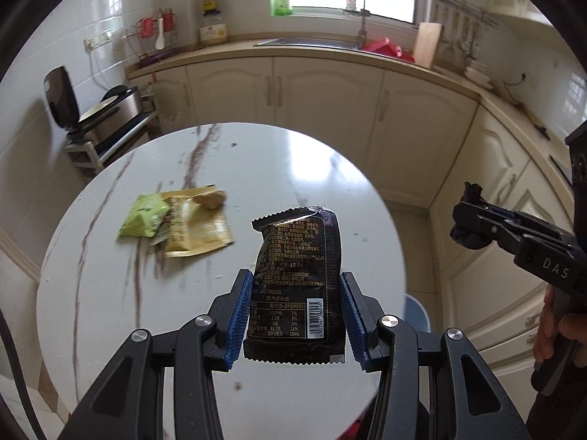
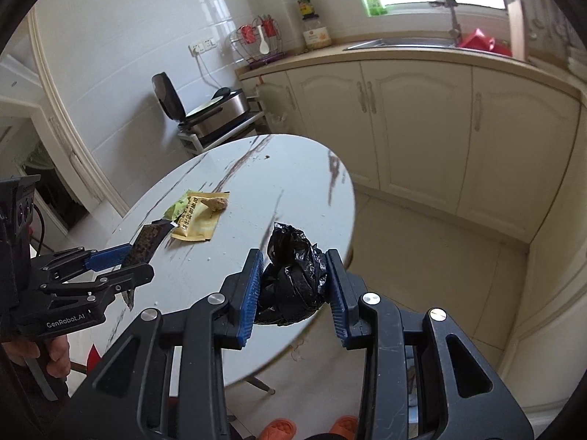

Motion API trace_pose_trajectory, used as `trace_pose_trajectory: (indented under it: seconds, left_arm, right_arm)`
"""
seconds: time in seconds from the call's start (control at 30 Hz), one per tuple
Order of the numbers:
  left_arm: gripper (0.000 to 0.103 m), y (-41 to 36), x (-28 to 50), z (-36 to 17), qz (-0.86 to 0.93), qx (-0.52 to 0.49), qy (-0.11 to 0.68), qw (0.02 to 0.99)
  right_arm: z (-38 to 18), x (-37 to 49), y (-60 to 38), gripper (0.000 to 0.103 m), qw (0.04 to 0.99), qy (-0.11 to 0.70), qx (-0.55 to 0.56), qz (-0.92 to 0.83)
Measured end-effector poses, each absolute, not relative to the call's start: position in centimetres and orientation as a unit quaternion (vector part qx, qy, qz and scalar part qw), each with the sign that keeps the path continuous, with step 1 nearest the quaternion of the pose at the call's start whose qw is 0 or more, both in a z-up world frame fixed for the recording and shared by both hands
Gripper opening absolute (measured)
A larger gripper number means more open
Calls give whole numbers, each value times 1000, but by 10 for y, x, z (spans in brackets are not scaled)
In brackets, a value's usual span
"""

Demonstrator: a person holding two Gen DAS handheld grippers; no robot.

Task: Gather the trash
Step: 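Grasp the black snack wrapper with the left tool, then carry the black bag and black wrapper over the blue bin with both tools, then open both tools to drop the black bag and wrapper into the bin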

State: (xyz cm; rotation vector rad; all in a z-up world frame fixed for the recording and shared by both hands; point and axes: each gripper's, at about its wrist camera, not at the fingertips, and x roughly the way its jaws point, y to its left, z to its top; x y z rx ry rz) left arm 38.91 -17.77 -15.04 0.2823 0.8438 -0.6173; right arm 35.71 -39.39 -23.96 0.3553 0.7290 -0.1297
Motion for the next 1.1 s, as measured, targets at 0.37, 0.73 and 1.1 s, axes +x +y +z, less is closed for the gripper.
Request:
trace_pose_trajectory:
  seconds: [0.37, 0.73, 1.1]
  left_arm:
    - [43, -321, 346, -187, -387, 201, 424, 794]
    - [44, -415, 352, -269, -406, 251, 486, 733]
    - [49, -461, 363, -310, -401, 286, 495, 715]
  right_arm:
    - [-312, 264, -500, 33, 873, 364, 278, -169]
    - [-389, 231, -564, 48, 822, 384, 351, -230]
    - [-399, 206, -579, 50, 816, 373, 364, -250]
